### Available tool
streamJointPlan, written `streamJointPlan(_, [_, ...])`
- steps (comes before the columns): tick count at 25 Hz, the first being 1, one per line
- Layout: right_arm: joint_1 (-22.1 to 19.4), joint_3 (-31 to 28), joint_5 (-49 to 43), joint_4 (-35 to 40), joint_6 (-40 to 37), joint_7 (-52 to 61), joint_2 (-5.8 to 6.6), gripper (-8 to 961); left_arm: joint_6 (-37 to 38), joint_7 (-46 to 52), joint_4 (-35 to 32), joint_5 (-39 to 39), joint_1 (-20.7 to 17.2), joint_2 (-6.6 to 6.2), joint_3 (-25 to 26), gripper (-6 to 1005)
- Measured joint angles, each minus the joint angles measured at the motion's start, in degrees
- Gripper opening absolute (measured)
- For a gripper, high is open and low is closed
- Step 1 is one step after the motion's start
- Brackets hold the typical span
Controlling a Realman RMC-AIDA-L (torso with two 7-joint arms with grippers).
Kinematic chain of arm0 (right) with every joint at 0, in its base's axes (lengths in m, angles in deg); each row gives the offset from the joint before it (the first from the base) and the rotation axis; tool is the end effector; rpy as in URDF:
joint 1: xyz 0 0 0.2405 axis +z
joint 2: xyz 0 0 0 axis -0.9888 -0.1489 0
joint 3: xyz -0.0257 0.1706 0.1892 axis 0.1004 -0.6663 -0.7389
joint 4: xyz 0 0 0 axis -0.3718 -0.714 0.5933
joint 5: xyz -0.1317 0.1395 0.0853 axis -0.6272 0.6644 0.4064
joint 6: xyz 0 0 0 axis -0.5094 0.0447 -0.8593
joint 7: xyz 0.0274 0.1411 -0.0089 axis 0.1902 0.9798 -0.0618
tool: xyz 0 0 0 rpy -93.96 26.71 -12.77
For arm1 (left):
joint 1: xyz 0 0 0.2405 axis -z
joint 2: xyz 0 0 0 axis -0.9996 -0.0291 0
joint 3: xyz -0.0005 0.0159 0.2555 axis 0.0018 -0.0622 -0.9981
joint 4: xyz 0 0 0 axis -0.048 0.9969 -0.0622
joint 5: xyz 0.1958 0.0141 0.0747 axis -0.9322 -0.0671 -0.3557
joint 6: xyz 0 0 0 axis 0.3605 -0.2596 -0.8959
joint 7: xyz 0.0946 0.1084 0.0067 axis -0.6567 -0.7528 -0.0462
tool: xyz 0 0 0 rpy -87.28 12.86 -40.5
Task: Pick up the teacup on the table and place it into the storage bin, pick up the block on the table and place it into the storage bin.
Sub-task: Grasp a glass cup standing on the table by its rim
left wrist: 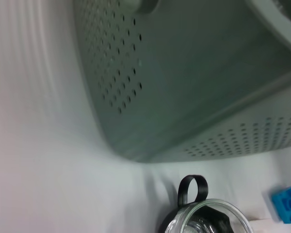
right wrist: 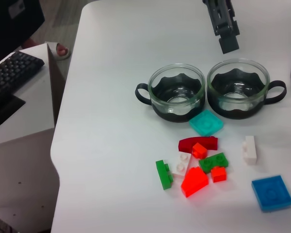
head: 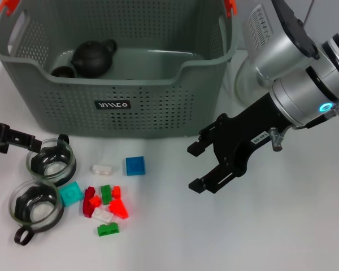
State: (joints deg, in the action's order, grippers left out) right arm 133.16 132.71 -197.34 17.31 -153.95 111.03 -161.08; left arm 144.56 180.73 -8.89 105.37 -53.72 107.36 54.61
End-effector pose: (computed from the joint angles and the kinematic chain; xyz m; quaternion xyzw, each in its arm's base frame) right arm 0.1115 0.3653 -0.0365 0.9959 -0.0511 0.0511 0.0549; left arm -0.3011 0.3483 0.1164 -0.7791 -0.5932 0.0376 0.1991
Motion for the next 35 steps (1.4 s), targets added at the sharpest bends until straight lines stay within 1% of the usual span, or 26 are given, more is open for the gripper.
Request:
streamJointPlan(7, [0.06, 0.09, 0.0, 0.0, 0.01, -0.52, -0.19, 824, 0.31, -0.2, 1.9, -1.16, -0.31, 1.61, -0.09, 937])
streamJointPlan(12, [0.06, 0.1, 0.0, 0.0, 0.01, -0.76, -0.26, 824, -1.55, -0.7, 1.95, -1.88, -0.32, 2.58, -0.91, 937])
streamJointPlan(15, [0.06, 0.1, 0.0, 0.0, 0.04, -1.03, -0.32, 824, -3.19, -0.71, 1.14, -2.01, -0.34, 2.79, -2.1, 937])
streamJointPlan(22, [0.04, 0.1, 0.01, 0.0, 0.08, -1.14, -0.44, 825, -6.52, -0.22, -0.32, -4.74, 0.05, 3.27, -2.84, 937])
streamJointPlan(31, [0.08, 0.1, 0.0, 0.0, 0.51, -1.14, -0.57, 824, -10.14, -0.42, -5.05, -4.82, 0.82, 3.29, -3.34, 937])
streamJointPlan(35, [0.11, 0.1, 0.01, -0.04, 0.88, -1.14, -0.57, 825, -11.48, -0.49, -6.15, -4.82, 1.04, 3.28, -3.69, 936])
